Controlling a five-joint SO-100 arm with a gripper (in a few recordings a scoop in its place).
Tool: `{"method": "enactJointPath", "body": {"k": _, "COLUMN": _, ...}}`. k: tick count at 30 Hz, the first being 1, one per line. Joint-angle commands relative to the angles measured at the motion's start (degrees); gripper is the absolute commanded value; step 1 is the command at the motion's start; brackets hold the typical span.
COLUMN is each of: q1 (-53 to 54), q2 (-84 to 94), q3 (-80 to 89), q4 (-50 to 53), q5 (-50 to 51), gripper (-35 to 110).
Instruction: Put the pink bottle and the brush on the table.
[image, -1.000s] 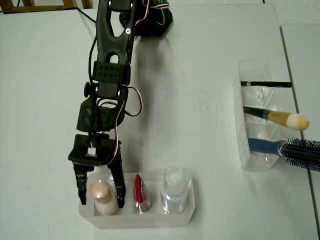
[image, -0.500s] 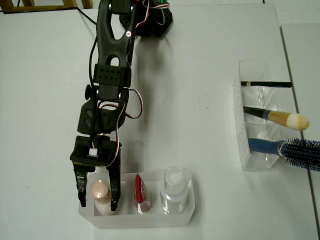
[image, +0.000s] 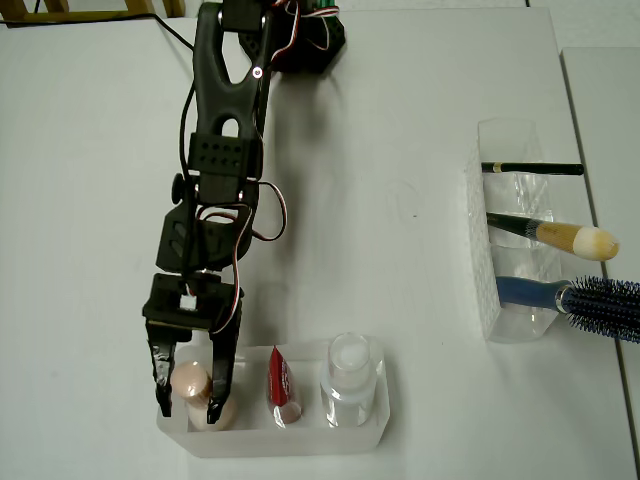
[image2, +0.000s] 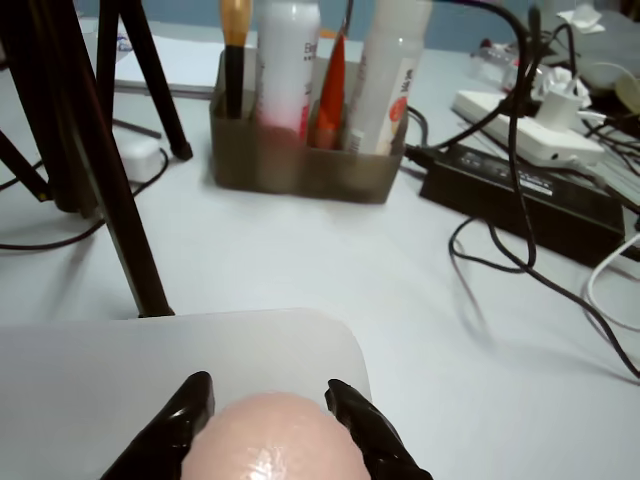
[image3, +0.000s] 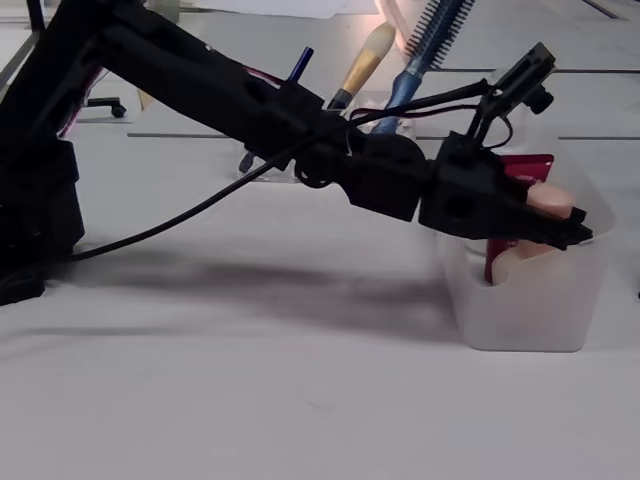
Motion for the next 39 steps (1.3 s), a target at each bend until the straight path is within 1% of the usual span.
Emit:
{"method": "enactJointPath", "body": {"k": 1, "q1": 1.14, "q2": 1.05, "q3": -0.53, "q4": -2.02, "q5": -0.62, "gripper": 15}}
{"method": "enactJointPath", "body": {"k": 4, "q1": 1.14, "q2": 0.62, "q3": 0.0, "q4": -3.6, "q5": -0.62, "gripper": 12}}
{"method": "enactJointPath", "body": {"k": 11, "q1": 1.14, "q2": 0.7, "q3": 1.32, "q4": -4.04, "q5": -0.62, "gripper": 0}}
{"method": "enactJointPath", "body": {"k": 22, "q1": 1.14, "q2": 3.52, "q3": 4.83, "q4": -5.62, "q5": 1.93, "gripper": 0}}
{"method": "enactJointPath", "body": {"k": 28, "q1": 1.14, "q2": 7.56, "q3": 5.89, "q4": -1.58, "q5": 3.78, "gripper": 0}}
{"method": "enactJointPath", "body": {"k": 39, "q1": 1.05, "q2": 15.82, "q3": 6.24, "q4": 3.6, "q5": 3.96, "gripper": 0}}
